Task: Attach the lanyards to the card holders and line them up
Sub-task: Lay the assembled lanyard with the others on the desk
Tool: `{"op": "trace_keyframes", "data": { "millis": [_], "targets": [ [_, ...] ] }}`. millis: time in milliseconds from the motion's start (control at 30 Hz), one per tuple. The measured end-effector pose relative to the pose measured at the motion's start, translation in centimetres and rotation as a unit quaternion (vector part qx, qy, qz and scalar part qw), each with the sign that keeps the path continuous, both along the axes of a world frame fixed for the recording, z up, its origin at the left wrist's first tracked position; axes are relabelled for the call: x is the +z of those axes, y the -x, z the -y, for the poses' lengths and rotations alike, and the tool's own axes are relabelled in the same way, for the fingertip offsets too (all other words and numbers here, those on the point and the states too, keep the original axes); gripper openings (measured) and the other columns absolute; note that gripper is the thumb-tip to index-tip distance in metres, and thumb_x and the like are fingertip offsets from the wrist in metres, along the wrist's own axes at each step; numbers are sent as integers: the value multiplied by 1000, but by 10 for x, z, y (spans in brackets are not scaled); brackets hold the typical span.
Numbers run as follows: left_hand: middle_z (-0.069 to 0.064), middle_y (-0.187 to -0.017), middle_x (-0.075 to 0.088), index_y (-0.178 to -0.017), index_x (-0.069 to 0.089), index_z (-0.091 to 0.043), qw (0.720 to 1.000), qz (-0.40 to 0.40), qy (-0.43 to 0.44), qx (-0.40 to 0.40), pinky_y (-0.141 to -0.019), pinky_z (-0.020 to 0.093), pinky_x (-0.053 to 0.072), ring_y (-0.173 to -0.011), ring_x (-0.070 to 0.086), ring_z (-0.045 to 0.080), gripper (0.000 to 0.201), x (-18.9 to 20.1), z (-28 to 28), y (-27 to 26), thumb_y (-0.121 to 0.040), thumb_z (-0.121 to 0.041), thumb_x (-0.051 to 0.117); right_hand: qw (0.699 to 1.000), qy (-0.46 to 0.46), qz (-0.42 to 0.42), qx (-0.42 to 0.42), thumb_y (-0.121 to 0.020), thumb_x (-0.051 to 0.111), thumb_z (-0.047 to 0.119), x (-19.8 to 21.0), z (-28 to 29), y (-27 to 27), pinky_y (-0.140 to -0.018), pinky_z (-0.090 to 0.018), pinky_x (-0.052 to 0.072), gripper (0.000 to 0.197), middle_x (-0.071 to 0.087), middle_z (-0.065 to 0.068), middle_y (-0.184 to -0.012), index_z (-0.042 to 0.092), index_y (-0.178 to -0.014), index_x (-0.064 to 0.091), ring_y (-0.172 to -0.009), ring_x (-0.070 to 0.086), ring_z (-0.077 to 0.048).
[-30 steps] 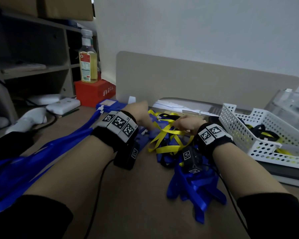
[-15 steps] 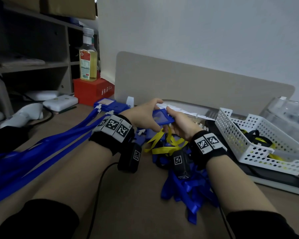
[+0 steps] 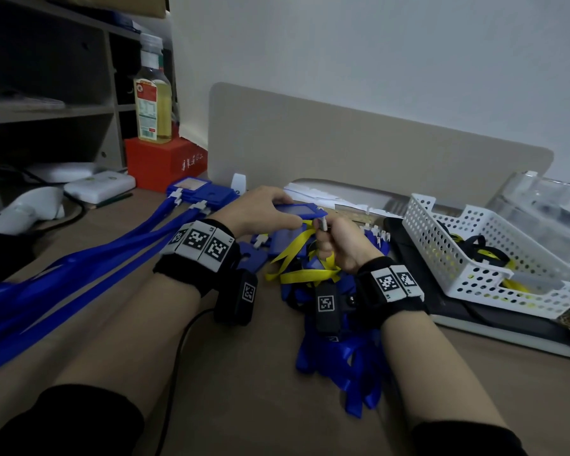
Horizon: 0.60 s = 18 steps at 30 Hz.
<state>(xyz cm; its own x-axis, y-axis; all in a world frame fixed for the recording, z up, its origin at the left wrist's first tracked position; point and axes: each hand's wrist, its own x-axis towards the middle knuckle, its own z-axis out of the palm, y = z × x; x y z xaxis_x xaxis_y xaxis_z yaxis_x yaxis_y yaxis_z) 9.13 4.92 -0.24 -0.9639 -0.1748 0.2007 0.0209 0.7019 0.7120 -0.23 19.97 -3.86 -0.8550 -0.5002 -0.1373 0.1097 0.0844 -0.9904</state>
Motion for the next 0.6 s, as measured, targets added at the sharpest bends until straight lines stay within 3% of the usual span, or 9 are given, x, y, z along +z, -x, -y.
{"op": "trace_keyframes", "data": {
  "millis": [167,267,367,467,600],
  "targets": [
    [-5,-107,62,-117,64,-21,1000,-4,-10,-14,-80,23,44,-96,57,11,38,-1,2,0,-80,-19,70,1000,-17,13,10,-101,26,29,3,6,-5,-34,-16,15,44,24,7,-42,20,-57,31,-33,16,-9],
    [-7,-115,59,-124,62,-22,999,8,48,-22,-85,22,42,-104,54,10,48,-3,5,0,-77,-20,73,1000,9,29,2,-103,26,40,3,8,-5,-32,-16,15,51,27,7,-40,20,-57,30,-31,17,-8],
    [-7,-122,58,-125,60,-25,995,2,92,-24,-92,29,46,-109,54,12,54,-3,10,1,-73,-24,75,999,13,32,16,-104,25,40,1,7,-6,-32,-14,15,51,27,7,-41,21,-57,30,-32,17,-7],
    [-8,-126,55,-128,56,-30,980,-22,197,-12,-95,36,44,-115,49,16,63,0,14,2,-69,-30,77,998,11,48,42,-102,29,40,2,7,-9,-33,-13,14,50,25,8,-40,22,-56,28,-30,16,-6],
    [-7,-123,55,-131,51,-32,923,-67,379,16,-86,32,36,-115,45,20,67,6,11,4,-69,-38,75,996,27,68,50,-101,32,44,3,8,-11,-34,-12,11,54,22,9,-40,24,-51,29,-29,15,-5]
  ]
}}
